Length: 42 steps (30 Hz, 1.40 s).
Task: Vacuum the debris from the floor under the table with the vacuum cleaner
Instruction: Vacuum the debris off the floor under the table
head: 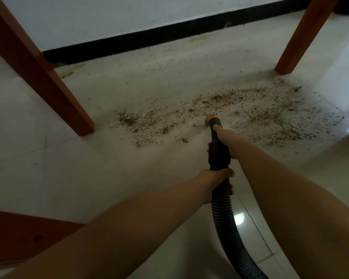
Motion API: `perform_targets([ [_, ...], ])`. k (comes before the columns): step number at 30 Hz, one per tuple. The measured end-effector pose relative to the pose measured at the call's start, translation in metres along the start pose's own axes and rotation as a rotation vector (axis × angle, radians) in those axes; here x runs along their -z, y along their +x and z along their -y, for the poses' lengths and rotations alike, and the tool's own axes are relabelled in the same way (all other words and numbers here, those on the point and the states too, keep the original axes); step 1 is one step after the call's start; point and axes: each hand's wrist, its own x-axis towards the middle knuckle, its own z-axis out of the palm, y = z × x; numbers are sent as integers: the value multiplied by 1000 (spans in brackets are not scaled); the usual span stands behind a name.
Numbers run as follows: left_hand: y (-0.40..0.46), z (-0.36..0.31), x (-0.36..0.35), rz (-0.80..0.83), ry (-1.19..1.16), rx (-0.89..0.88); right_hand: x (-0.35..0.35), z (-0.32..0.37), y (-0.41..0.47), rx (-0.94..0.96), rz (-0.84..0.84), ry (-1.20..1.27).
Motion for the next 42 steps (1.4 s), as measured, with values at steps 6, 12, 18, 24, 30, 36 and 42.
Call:
perform_targets([
  [6,3,-15,1,10,-51,14,-4,20,-6,7,47,-24],
  [12,-1,3,2,40,-38,0,-8,9,-35,8,84,-42],
  [18,-12,7,-7,113,1,5,9,1,-45,16,48,-12],
  [24,-24,15,15,82,-76,19,-23,5,-50,38,133,-147],
  [30,-36,27,26,135,-32,39,-34,-4,-71,28,173,-149],
  [36,-47,35,5,171,9,54,-9,-19,-89,1,101,-135],
  [42,-56,48,35,151,-86,37,-51,-19,-84,39,148,-255],
])
